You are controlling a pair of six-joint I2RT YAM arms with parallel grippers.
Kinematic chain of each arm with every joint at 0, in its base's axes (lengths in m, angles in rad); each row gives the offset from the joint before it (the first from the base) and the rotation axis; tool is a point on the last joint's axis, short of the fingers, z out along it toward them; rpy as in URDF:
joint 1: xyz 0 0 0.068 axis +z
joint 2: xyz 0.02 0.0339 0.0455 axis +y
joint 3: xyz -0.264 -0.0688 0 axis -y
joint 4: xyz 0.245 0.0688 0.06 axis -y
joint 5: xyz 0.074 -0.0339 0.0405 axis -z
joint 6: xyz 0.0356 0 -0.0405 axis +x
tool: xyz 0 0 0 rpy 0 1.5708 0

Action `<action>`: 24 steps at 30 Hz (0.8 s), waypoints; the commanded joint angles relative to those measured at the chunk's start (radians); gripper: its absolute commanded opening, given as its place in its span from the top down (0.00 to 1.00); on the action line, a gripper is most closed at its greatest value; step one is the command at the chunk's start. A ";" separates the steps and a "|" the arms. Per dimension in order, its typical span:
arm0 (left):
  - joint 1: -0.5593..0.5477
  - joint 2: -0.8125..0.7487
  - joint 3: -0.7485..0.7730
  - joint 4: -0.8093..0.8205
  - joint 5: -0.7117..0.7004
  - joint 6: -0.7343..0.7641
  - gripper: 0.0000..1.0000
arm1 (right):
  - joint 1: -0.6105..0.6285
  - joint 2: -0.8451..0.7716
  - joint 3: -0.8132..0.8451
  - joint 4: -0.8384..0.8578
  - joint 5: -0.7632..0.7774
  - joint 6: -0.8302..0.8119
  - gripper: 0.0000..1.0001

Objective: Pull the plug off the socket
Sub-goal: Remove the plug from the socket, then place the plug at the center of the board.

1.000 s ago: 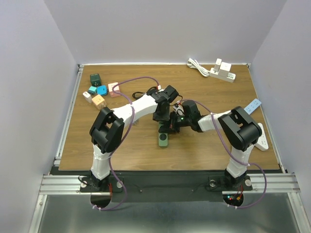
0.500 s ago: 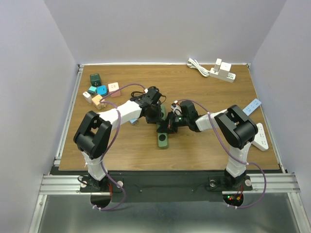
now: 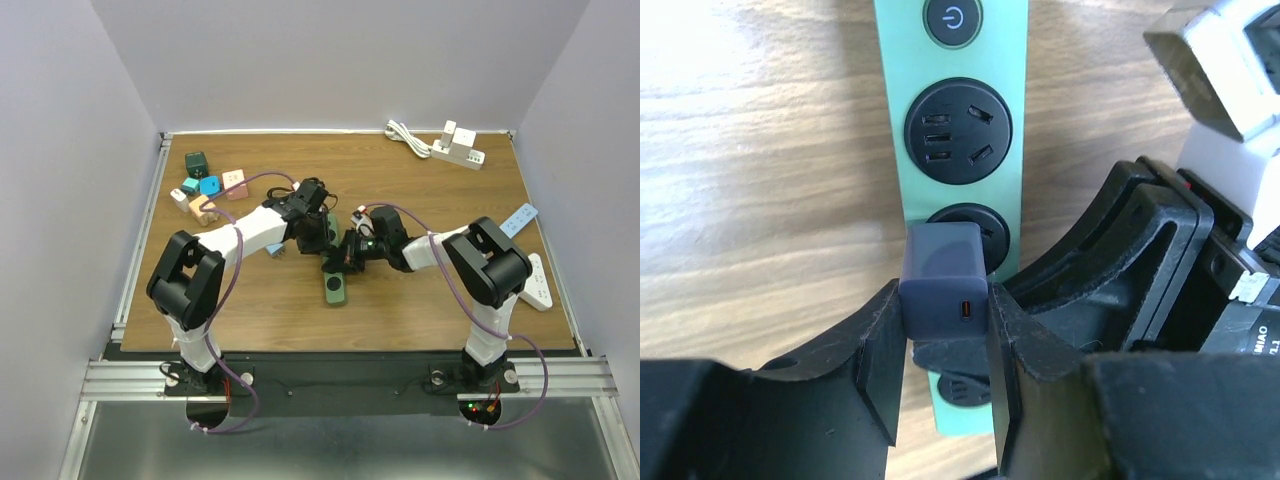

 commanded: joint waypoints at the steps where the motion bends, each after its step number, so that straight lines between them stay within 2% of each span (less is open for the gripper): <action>1: 0.014 -0.121 0.177 -0.077 0.006 0.051 1.00 | -0.042 0.130 -0.107 -0.337 0.334 -0.099 0.99; 6: 0.021 -0.170 0.182 -0.046 0.050 0.025 1.00 | -0.048 0.155 -0.109 -0.337 0.330 -0.102 1.00; 11: 0.026 -0.146 0.200 -0.066 0.061 0.016 1.00 | -0.054 0.171 -0.112 -0.338 0.316 -0.136 1.00; 13: 0.026 -0.158 0.197 -0.070 0.040 0.019 1.00 | -0.057 0.159 -0.113 -0.341 0.305 -0.157 1.00; 16: 0.040 -0.169 0.223 -0.129 -0.066 0.057 1.00 | -0.056 0.126 -0.113 -0.343 0.279 -0.174 1.00; 19: 0.127 -0.164 0.216 -0.166 -0.157 0.102 1.00 | -0.057 0.080 -0.103 -0.364 0.268 -0.186 1.00; 23: 0.236 -0.169 0.170 -0.155 -0.197 0.157 1.00 | -0.057 0.024 -0.077 -0.424 0.278 -0.211 1.00; 24: 0.292 -0.166 0.160 -0.158 -0.204 0.174 1.00 | -0.057 -0.015 -0.066 -0.432 0.279 -0.217 1.00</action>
